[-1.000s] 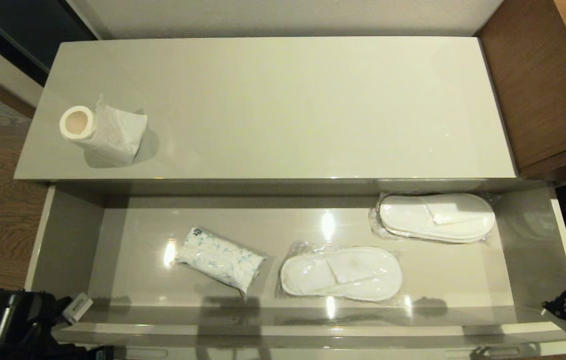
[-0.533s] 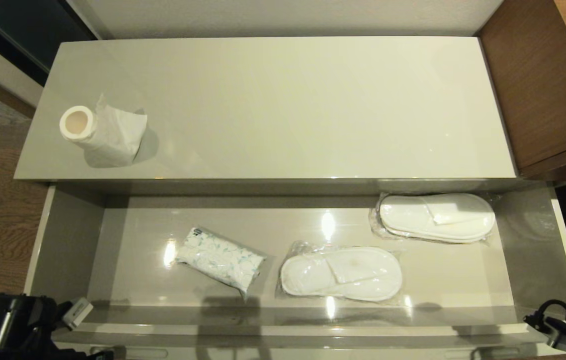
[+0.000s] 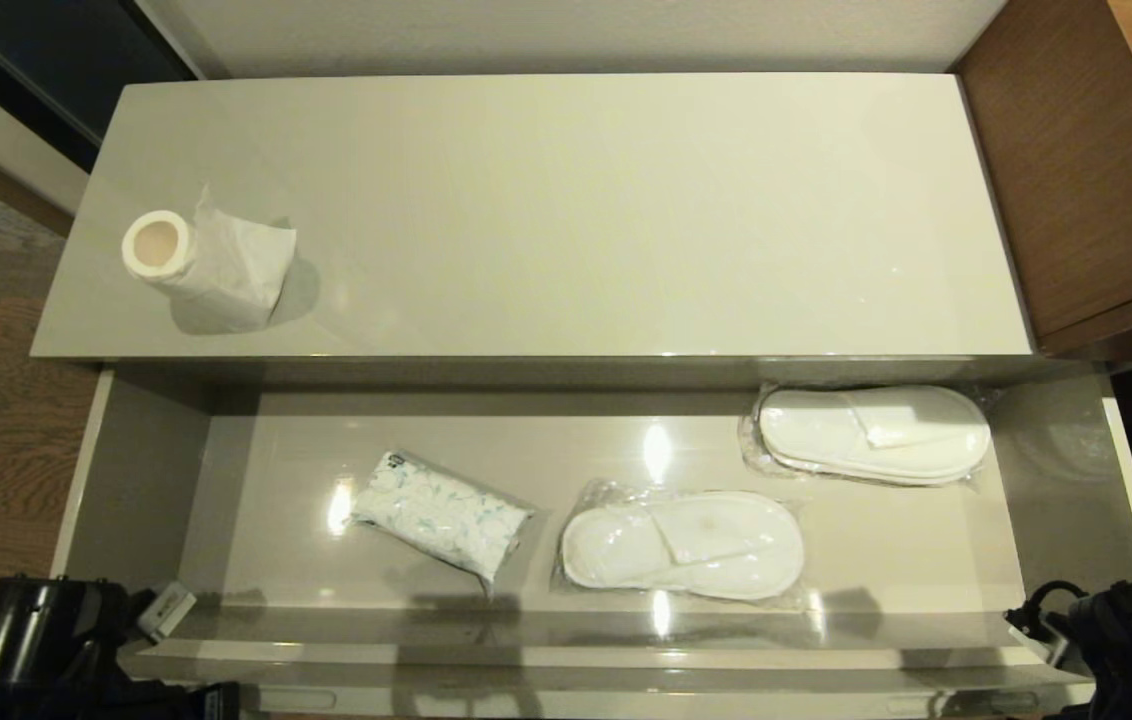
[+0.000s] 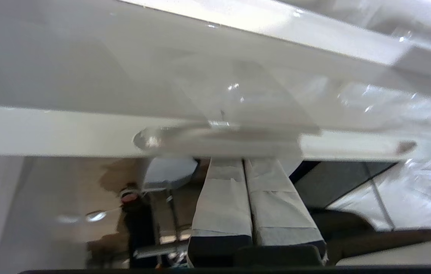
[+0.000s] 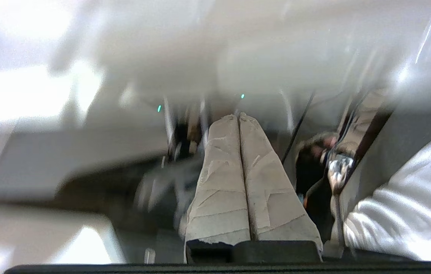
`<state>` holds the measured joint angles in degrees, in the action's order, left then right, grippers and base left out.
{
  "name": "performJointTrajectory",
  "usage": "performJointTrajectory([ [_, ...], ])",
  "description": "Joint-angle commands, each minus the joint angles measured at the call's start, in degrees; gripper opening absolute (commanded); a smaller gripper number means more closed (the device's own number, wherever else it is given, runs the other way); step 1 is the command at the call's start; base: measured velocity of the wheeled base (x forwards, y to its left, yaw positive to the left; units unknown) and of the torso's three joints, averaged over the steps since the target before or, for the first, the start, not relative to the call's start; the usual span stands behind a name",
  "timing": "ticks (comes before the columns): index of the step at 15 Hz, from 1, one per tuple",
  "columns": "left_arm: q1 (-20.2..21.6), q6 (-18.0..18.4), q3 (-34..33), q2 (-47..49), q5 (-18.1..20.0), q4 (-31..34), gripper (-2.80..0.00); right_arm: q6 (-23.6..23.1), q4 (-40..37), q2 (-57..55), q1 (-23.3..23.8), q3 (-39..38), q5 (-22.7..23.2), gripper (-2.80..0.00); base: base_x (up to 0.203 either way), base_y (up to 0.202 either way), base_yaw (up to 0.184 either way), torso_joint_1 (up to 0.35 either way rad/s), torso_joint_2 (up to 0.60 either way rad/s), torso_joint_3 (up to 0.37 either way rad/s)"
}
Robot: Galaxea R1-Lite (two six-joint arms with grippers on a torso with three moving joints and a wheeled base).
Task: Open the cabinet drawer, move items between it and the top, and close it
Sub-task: Close the drawer
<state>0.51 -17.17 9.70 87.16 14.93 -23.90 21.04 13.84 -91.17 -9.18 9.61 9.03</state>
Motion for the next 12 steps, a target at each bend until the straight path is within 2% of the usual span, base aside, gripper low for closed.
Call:
performJointTrajectory([
  [1, 0.0, -1.7, 0.1, 2.1, 0.0, -4.4, -2.80, 1.2, 13.8, -6.2, -0.2, -2.1, -1.8, -2.80, 0.000, 0.000, 0.000, 0.000, 0.00, 0.000],
  [4, 0.0, -6.7, 0.0, 2.4, -0.1, -15.4, -2.80, 5.3, 28.9, -3.7, -0.9, -3.4, -2.9, -2.80, 0.000, 0.000, 0.000, 0.000, 0.00, 0.000],
  [6, 0.0, -10.5, 0.8, 2.0, -0.3, -23.5, -2.80, 6.1, 33.5, 0.2, -1.4, -2.0, -6.4, -2.80, 0.000, 0.000, 0.000, 0.000, 0.00, 0.000],
  [7, 0.0, -11.5, 1.2, 1.7, -0.4, -25.3, -2.80, 6.3, 33.8, 2.2, -2.2, -0.8, -8.8, -2.80, 0.000, 0.000, 0.000, 0.000, 0.00, 0.000],
  [9, -0.2, -12.5, 3.5, -1.9, -0.4, -26.9, -2.80, 5.9, 31.5, 8.8, -3.3, 3.6, -13.0, -2.80, 0.000, 0.000, 0.000, 0.000, 0.00, 0.000],
  [12, -0.2, -13.1, 12.6, -4.6, -0.5, -22.2, -2.80, 4.8, 16.9, 19.1, -4.7, 15.7, -17.3, -2.80, 0.000, 0.000, 0.000, 0.000, 0.00, 0.000],
])
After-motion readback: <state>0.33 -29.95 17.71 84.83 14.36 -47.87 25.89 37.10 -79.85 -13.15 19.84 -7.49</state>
